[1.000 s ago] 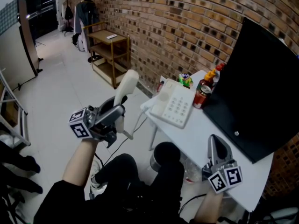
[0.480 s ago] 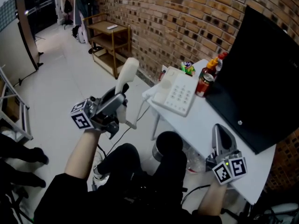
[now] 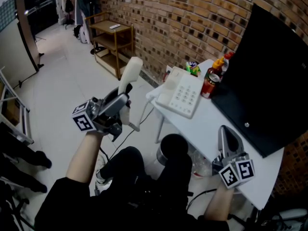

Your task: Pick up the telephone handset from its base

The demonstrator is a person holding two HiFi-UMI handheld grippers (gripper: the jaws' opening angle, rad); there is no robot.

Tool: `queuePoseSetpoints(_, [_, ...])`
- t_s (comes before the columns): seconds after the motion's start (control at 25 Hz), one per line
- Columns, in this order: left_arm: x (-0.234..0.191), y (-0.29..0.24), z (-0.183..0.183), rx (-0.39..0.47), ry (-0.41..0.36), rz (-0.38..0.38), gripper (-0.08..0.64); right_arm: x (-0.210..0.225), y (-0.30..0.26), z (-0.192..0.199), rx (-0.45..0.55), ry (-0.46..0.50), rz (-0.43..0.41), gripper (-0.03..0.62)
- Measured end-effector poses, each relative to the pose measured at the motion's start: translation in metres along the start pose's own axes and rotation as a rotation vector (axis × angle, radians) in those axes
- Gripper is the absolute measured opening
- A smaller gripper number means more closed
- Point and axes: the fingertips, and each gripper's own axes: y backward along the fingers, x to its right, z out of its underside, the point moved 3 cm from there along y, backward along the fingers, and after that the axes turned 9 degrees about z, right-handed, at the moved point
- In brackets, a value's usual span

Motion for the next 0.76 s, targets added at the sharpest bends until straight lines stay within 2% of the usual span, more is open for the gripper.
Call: queuePoseSetpoints(0.76, [-0.0006,0.0027,0.0042,-0.007,0.001,-0.011,0.233,0.0055,0.0029,-0.0017,0.006,-0.002,0.002,0.009])
